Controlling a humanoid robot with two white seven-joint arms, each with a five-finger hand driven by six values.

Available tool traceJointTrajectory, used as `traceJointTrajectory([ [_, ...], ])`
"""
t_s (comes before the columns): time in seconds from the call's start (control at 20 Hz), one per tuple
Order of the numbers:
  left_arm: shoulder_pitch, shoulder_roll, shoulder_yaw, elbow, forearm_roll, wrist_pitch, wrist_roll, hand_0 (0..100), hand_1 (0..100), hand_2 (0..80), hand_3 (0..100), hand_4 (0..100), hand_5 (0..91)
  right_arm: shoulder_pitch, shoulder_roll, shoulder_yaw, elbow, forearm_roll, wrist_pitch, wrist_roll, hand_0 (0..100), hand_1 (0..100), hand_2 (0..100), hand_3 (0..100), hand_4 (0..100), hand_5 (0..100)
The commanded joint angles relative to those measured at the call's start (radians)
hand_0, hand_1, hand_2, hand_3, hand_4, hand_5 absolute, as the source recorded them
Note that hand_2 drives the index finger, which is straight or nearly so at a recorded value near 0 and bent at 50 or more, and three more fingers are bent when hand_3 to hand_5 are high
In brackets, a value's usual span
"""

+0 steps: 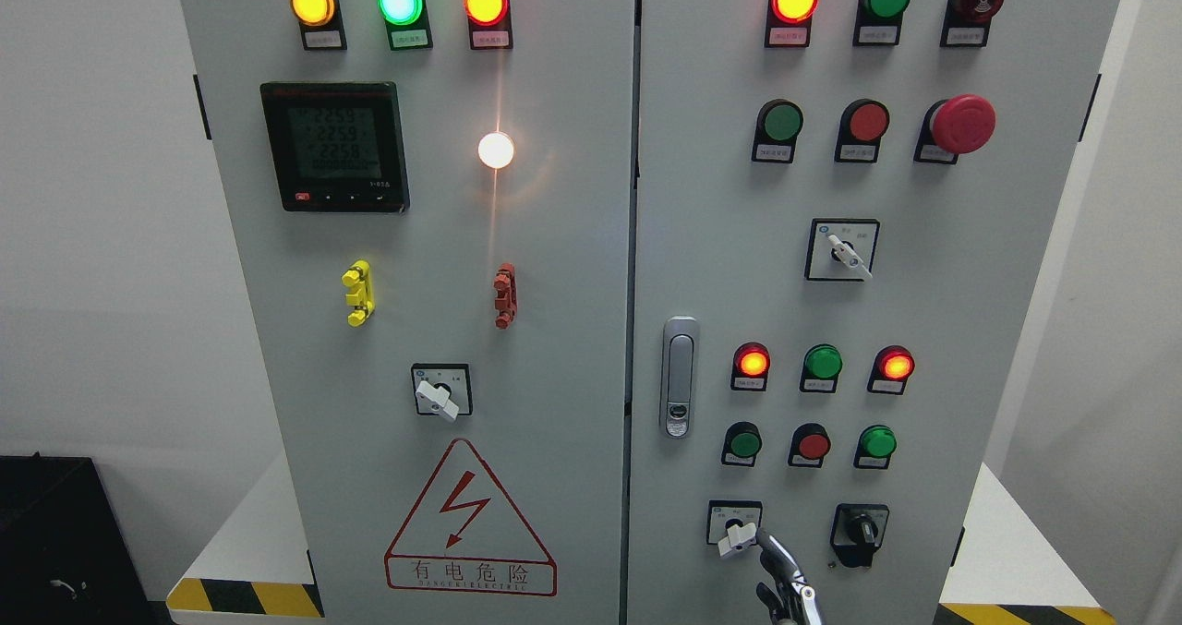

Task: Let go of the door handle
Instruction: 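Raise the right hand from below toward the silver door handle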

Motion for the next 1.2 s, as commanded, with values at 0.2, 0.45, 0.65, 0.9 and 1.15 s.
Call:
traceJointTrajectory([
  [0.2, 0.017, 0.000, 0.000, 0.000, 0.000, 0.000, 0.000, 12, 56, 0.0, 0, 0, 0.0, -0.001, 0.000, 0.000, 0.000, 0.000, -0.001, 0.001, 32, 0, 0, 11, 10, 1],
  [0.45, 0.017, 0.000, 0.000, 0.000, 0.000, 0.000, 0.000, 12, 56, 0.0, 0, 0, 0.0, -0.001, 0.000, 0.002, 0.000, 0.003, -0.001, 0.000, 32, 0, 0, 20, 24, 12],
  [0.65, 0.017, 0.000, 0.000, 0.000, 0.000, 0.000, 0.000, 12, 56, 0.0, 0, 0, 0.0, -0.010, -0.002, -0.007, 0.000, 0.032, 0.001, 0.000, 31, 9, 0, 65, 70, 59],
  [0.9, 0.017, 0.000, 0.000, 0.000, 0.000, 0.000, 0.000, 12, 56, 0.0, 0, 0, 0.0, -0.016, -0.002, -0.012, 0.008, 0.147, 0.001, -0.003, 40, 41, 5, 100, 100, 100],
  [1.15, 0.017, 0.000, 0.000, 0.000, 0.000, 0.000, 0.000, 12, 56, 0.0, 0, 0, 0.0, -0.044, 0.000, -0.009, 0.014, 0.282, -0.001, -0.009, 36, 46, 12, 100, 100, 100],
])
